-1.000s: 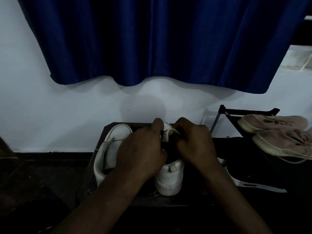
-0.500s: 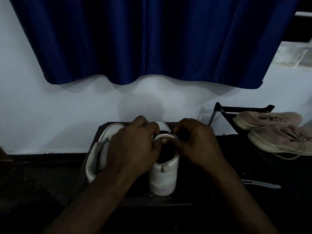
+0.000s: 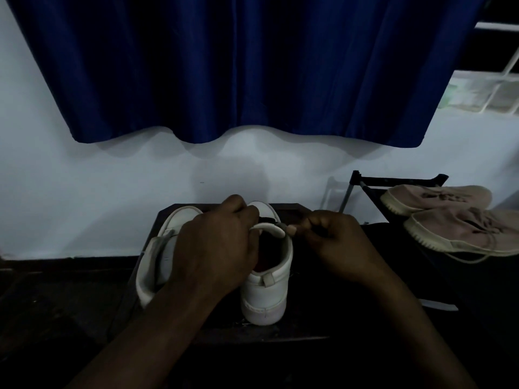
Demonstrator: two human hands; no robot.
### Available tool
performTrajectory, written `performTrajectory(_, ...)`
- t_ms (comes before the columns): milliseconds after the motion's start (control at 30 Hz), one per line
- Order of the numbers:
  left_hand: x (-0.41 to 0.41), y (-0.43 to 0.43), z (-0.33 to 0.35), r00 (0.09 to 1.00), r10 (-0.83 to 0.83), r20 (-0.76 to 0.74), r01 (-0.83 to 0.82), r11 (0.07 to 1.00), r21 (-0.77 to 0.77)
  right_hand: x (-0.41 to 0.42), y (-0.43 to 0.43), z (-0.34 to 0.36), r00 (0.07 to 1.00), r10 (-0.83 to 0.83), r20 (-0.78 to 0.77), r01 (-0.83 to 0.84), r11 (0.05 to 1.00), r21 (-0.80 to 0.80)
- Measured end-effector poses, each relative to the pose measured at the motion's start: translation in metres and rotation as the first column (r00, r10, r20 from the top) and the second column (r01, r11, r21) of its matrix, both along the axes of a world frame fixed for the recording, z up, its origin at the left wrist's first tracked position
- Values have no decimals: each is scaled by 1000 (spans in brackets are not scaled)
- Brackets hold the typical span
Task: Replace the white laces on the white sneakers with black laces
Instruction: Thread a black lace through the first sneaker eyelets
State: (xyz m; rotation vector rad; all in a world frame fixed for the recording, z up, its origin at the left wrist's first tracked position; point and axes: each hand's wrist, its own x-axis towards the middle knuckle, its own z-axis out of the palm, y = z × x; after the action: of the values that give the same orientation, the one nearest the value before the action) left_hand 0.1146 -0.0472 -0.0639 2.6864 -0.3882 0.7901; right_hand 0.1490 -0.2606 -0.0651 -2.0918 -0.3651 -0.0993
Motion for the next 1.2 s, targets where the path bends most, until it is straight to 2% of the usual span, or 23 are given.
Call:
performTrajectory(133, 1, -1, -1, 999, 51, 5, -51, 998, 22, 0, 6, -1, 999, 14, -35, -13, 999, 38)
performTrajectory(267, 2, -2, -1, 998, 50, 26, -51, 998, 31, -1, -1, 1, 1000, -18, -13, 17, 997, -71)
performTrajectory(533, 11, -2, 0, 994, 83, 65, -85, 996, 21, -5, 10, 0, 995, 84, 56, -73, 981, -182)
performTrajectory(633, 12, -3, 1, 992, 120, 46, -122, 992, 31, -5, 12, 0, 992, 116, 53, -107, 981, -160)
performTrajectory(800, 13, -10, 11, 961, 275, -25, -275, 961, 8, -6, 4, 1, 983, 184, -17, -184, 976, -117)
performTrajectory(867, 11, -13, 15, 960, 276, -49, -276, 961, 8, -6, 2, -2, 983, 182, -13, -183, 977, -110)
performTrajectory(1000, 6, -3, 27, 958, 223, -181, -240, 967, -82, -8, 0, -4, 993, 106, -52, -100, 990, 104)
performTrajectory(1100, 5, 11, 37, 938, 176, -297, -220, 968, -123, -8, 2, -1, 997, 58, -57, -36, 942, 335)
performTrajectory(1200, 5, 21, 52, 912, 32, -409, -189, 917, -350, -10, 10, 8, 998, 58, -38, -35, 896, 443)
